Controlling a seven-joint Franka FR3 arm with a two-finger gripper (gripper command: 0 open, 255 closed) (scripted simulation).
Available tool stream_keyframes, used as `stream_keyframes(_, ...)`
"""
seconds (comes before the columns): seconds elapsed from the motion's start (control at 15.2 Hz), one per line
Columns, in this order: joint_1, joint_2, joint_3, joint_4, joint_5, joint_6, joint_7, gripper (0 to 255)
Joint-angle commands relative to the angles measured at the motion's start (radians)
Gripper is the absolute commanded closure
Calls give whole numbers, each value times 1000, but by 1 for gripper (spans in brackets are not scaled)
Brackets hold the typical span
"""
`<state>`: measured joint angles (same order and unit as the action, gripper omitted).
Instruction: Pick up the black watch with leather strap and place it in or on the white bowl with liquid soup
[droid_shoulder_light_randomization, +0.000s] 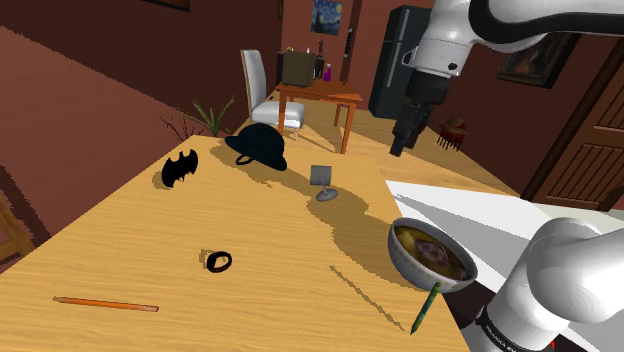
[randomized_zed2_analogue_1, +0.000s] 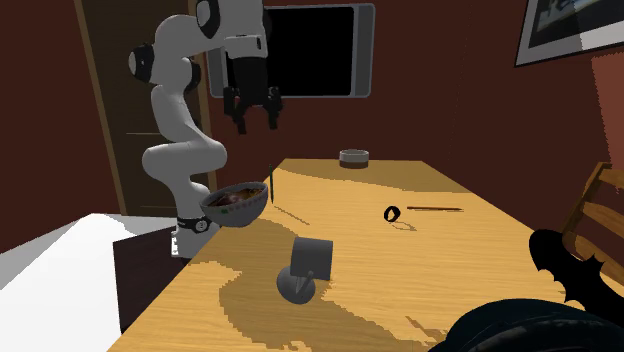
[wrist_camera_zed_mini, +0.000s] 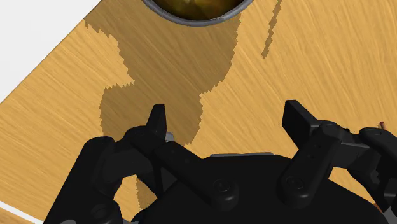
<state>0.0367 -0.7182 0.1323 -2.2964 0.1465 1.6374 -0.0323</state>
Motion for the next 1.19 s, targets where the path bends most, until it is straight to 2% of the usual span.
stream_keyframes(0.0, 11, 42, 42, 1, 17, 43, 35, 0)
stream_keyframes(0.59, 36, 285, 211, 59, 35, 226, 181, 0)
stream_keyframes(0.86, 40, 418, 283, 116, 8, 296, 257, 0)
stream_keyframes(1.12, 48, 565, 349, 191, -48, 354, 344, 0)
